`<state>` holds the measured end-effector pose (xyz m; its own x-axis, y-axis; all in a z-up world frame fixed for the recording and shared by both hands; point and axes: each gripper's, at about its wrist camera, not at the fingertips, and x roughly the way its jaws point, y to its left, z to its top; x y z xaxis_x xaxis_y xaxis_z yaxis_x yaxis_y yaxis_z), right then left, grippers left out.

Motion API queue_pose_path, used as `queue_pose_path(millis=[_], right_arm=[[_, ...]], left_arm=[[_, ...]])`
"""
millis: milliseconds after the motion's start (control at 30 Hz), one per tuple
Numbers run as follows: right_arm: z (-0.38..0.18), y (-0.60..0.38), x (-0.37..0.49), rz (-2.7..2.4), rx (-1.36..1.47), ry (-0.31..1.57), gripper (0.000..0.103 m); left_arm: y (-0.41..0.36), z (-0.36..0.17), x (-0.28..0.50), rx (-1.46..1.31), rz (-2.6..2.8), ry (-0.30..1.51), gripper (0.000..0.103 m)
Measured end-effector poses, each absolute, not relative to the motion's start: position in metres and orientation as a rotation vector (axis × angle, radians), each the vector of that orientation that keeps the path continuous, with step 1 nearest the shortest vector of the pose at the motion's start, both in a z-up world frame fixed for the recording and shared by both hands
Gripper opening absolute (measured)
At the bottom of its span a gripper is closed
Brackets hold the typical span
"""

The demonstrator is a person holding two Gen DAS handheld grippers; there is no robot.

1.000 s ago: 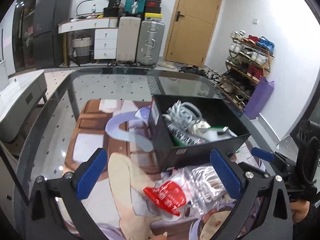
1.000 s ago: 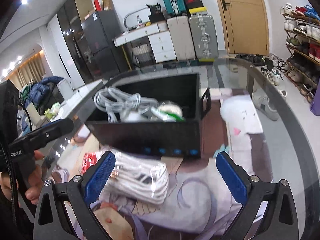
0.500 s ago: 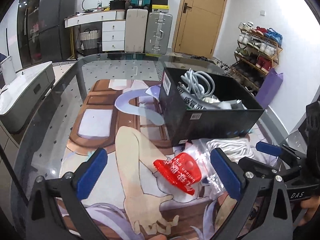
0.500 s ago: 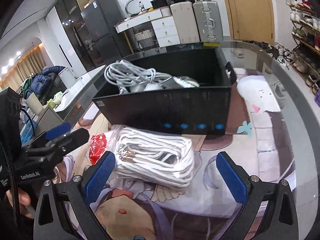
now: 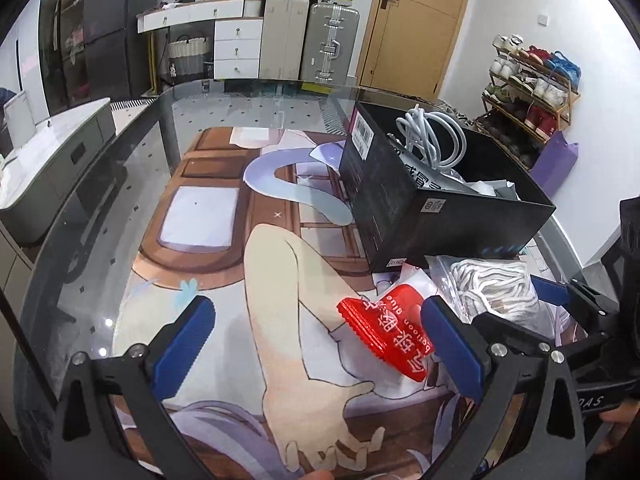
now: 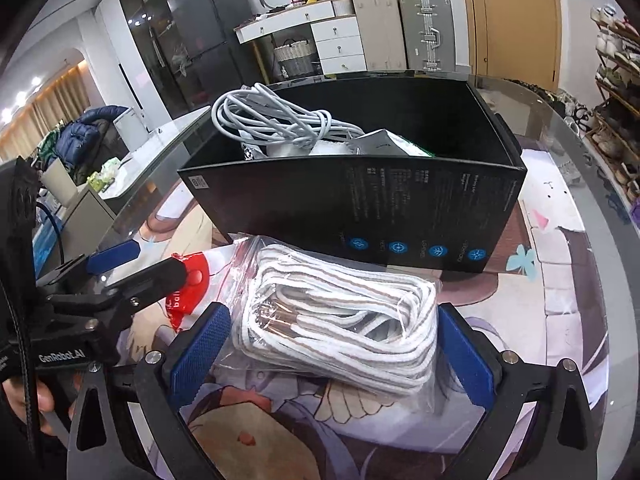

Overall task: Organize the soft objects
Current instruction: 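Grasp the clear bag of white rope coil with the right gripper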

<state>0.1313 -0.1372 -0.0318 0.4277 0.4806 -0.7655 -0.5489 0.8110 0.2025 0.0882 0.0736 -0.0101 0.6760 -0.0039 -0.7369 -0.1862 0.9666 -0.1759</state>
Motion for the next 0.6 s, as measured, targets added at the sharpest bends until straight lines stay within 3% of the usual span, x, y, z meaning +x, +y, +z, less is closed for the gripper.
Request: queue_pose_path(millis=[600], right_arm=[[-0.032, -0.158, 0.129, 0.615, -0.099, 0.911, 0.102]], left_arm=[[0.073, -0.013, 0.092, -0.261, 0.057, 0.847, 0.103]])
